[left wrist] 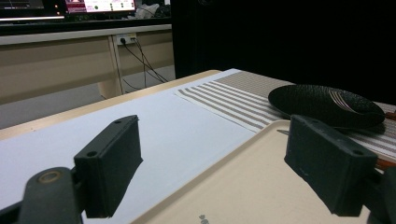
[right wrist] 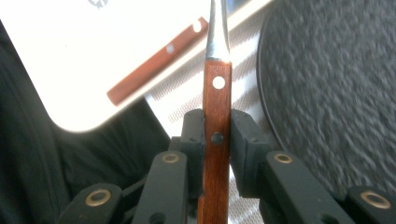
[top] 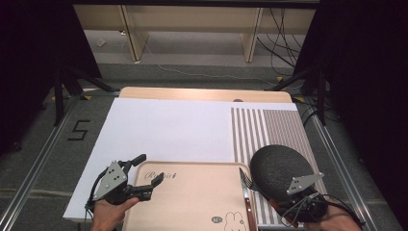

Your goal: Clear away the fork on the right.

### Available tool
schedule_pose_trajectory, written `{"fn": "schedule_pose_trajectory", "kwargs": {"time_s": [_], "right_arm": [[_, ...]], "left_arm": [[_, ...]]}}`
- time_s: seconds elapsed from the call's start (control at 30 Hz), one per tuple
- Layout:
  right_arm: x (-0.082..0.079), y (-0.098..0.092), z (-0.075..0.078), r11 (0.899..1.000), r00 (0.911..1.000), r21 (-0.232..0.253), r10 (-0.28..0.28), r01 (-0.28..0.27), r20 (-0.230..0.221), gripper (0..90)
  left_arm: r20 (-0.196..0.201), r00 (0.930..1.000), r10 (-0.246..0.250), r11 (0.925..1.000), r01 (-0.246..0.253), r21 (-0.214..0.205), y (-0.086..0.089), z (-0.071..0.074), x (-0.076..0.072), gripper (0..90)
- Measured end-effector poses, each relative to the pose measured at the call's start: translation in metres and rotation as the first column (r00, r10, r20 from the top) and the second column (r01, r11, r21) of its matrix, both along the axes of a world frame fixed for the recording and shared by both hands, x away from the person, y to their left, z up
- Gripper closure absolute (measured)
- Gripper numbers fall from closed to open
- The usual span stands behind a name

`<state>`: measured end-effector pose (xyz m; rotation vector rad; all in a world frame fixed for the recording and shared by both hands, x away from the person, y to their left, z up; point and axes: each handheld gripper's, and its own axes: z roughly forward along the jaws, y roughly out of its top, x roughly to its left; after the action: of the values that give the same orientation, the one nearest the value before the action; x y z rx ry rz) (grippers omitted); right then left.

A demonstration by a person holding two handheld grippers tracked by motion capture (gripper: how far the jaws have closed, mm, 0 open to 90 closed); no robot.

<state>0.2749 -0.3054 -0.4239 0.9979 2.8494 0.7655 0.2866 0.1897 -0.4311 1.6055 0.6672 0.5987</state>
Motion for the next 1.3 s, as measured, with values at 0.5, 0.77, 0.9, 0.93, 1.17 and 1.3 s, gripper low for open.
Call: {"fn": "schedule_pose_trajectory", "kwargs": {"time_s": [0.5, 0.77, 0.9, 0.93, 1.17, 1.3], "right_arm": [[0.012, 0.027, 0.004, 0.998, 0.9998, 0.063, -0.01, 0.009, 0.017, 77.1], [0.016, 0.046, 0.005, 0.995, 0.9994, 0.092, 0.026, -0.028, 0.023, 77.2], [0.017, 0.054, 0.005, 0.995, 0.9988, 0.09, 0.044, -0.046, 0.022, 77.2], [0.017, 0.056, 0.005, 0.995, 0.9985, 0.087, 0.049, -0.051, 0.026, 77.1], [0.017, 0.069, 0.003, 0.994, 0.9975, 0.089, 0.066, -0.068, 0.023, 77.1], [0.016, 0.077, 0.001, 0.993, 0.9963, 0.086, 0.084, -0.085, 0.02, 77.1]], "left_arm": [[0.001, 1.0, 0.004, 1.0, -0.004, -0.005, 0.0, 0.0, 0.0, 17.5], [0.001, 1.0, 0.003, 1.0, -0.003, -0.004, 0.0, 0.0, 0.0, 17.5], [0.002, 1.0, 0.004, 1.0, -0.004, -0.003, 0.0, 0.0, 0.0, 17.5], [0.002, 1.0, 0.004, 1.0, -0.004, -0.003, 0.0, 0.0, -0.001, 17.5], [0.003, 1.0, 0.004, 1.0, -0.004, -0.004, 0.0, 0.0, 0.0, 17.5], [0.003, 1.0, 0.004, 1.0, -0.004, -0.003, 0.001, 0.001, -0.001, 17.5]]}}
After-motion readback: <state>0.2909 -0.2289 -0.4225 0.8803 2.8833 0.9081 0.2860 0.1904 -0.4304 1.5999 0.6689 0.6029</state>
